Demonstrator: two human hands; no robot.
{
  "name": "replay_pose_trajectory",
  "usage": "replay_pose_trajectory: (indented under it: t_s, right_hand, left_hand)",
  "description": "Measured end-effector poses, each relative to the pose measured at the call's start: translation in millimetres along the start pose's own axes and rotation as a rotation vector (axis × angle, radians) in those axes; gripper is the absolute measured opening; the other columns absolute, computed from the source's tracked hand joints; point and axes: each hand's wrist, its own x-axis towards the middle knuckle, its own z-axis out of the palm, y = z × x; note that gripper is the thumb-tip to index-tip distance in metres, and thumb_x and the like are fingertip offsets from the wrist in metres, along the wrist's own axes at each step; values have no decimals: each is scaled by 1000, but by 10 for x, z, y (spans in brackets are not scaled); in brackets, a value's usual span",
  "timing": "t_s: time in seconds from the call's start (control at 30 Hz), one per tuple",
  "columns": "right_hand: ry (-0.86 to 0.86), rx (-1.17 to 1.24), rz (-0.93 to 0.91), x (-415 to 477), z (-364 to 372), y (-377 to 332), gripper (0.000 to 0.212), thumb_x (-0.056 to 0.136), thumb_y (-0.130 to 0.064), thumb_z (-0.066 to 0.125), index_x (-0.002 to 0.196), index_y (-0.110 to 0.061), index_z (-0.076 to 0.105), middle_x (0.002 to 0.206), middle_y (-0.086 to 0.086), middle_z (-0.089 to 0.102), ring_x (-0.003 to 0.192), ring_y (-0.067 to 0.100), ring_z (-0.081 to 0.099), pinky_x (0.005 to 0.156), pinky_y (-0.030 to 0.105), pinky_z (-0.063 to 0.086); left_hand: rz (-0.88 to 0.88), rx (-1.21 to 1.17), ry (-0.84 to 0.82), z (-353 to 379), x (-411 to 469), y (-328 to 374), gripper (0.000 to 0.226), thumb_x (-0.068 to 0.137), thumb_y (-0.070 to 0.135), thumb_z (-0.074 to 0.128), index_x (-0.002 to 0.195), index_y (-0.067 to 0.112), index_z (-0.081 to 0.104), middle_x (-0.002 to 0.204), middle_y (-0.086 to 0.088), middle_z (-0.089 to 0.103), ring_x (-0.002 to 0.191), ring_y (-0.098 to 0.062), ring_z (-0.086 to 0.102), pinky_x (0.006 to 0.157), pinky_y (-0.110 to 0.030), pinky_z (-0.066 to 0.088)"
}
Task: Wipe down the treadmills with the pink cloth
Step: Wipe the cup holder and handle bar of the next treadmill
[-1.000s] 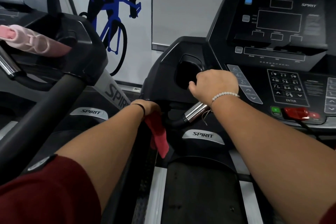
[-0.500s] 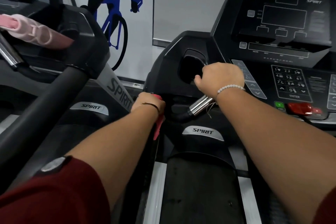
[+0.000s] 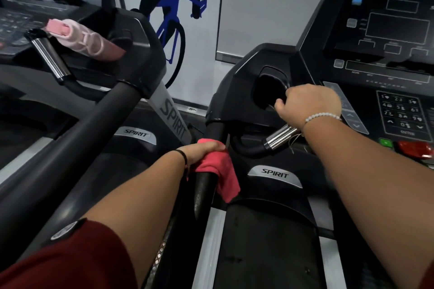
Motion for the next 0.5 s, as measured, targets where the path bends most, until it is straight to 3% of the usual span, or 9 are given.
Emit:
replay_pose_trajectory:
  t_s: [0.13, 0.2, 0.27, 0.33, 0.43, 0.5]
  right_hand:
    - [-8, -16, 11, 10, -11, -16, 41, 89, -45, 35, 77, -15, 60, 64, 3, 52, 62, 25, 55, 51, 30, 38]
    - [-5, -16, 16, 2, -17, -24, 41, 89, -44, 35, 76, -14, 60, 63, 2, 50, 62, 25, 53, 52, 30, 38]
    - [-2, -14, 19, 6, -22, -25, 40, 88, -43, 35, 76, -14, 59, 63, 3, 49, 63, 26, 53, 53, 30, 39]
    - [-1, -12, 24, 7, -27, -29, 40, 88, -43, 35, 75, -14, 59, 63, 3, 50, 63, 27, 54, 54, 30, 42]
    - [4, -3, 19, -4, -7, -27, 40, 88, -42, 35, 74, -14, 59, 62, 4, 50, 62, 27, 55, 55, 30, 42]
    - [10, -5, 19, -4, 20, -17, 40, 88, -42, 34, 73, -14, 58, 62, 4, 52, 62, 27, 55, 55, 31, 42]
  left_hand:
    - [84, 38, 78, 66, 6, 97, 24, 76, 38, 68, 80, 15, 63, 77, -12, 62, 67, -27, 58, 71, -36, 52]
    - [169, 155, 200, 140, 51, 125, 33, 73, 37, 67, 94, 12, 65, 96, -8, 63, 82, -27, 61, 77, -36, 52]
    - [189, 447, 403, 264, 63, 122, 60, 65, 41, 67, 114, 9, 55, 113, -4, 58, 96, -27, 59, 84, -34, 49]
    - [198, 563, 601, 391, 53, 91, 67, 66, 31, 68, 122, 5, 44, 121, -9, 54, 105, -29, 59, 87, -36, 47]
    - [242, 526, 645, 452, 29, 71, 58, 70, 21, 69, 121, 5, 45, 119, -11, 56, 104, -29, 61, 78, -33, 47]
    - [238, 532, 595, 391, 41, 72, 66, 68, 25, 73, 123, 6, 41, 119, -8, 55, 104, -28, 61, 75, -33, 46]
